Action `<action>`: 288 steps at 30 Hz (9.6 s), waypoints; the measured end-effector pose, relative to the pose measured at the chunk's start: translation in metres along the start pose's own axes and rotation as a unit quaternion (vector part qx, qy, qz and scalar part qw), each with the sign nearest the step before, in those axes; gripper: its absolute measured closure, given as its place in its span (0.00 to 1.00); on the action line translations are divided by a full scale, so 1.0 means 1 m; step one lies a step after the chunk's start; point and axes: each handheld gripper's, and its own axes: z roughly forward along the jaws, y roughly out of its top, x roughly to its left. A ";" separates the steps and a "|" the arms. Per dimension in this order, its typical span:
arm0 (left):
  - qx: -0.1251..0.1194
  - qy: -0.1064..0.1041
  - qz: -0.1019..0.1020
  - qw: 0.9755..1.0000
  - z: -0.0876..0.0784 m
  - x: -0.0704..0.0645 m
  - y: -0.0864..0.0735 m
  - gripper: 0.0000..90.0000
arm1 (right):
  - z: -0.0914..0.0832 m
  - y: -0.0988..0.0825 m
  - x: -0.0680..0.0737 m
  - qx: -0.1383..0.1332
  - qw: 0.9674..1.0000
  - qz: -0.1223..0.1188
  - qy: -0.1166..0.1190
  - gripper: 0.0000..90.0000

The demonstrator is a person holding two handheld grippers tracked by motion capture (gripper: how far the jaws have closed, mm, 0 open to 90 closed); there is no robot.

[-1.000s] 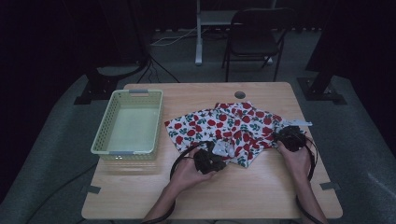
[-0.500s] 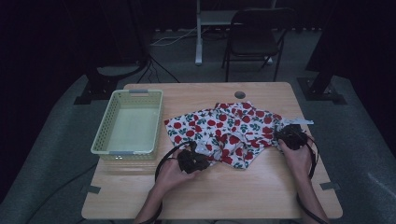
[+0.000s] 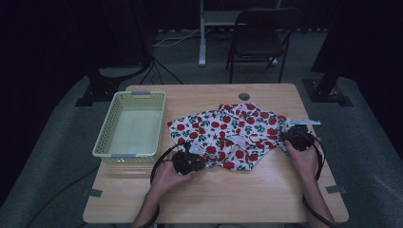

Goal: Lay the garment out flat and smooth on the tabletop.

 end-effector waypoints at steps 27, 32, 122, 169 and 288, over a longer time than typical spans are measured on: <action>-0.080 -0.055 -0.059 0.994 0.002 0.004 0.008 0.63 | 0.000 -0.002 0.001 -0.006 1.000 0.009 -0.002 0.71; -0.075 -0.069 -0.068 0.992 0.014 0.005 0.011 0.65 | 0.000 -0.002 0.001 -0.007 1.000 0.008 -0.003 0.71; -0.085 -0.009 -0.106 0.991 0.028 0.055 0.011 0.59 | -0.040 0.014 0.115 -0.025 0.970 -0.161 0.182 1.00; -0.076 0.043 -0.108 0.990 0.028 0.066 0.012 0.66 | -0.168 -0.059 0.023 -0.048 0.983 -0.126 0.121 1.00; -0.091 -0.201 0.074 0.972 0.014 -0.039 0.067 0.75 | -0.016 0.011 0.101 0.070 0.944 -0.183 0.265 0.83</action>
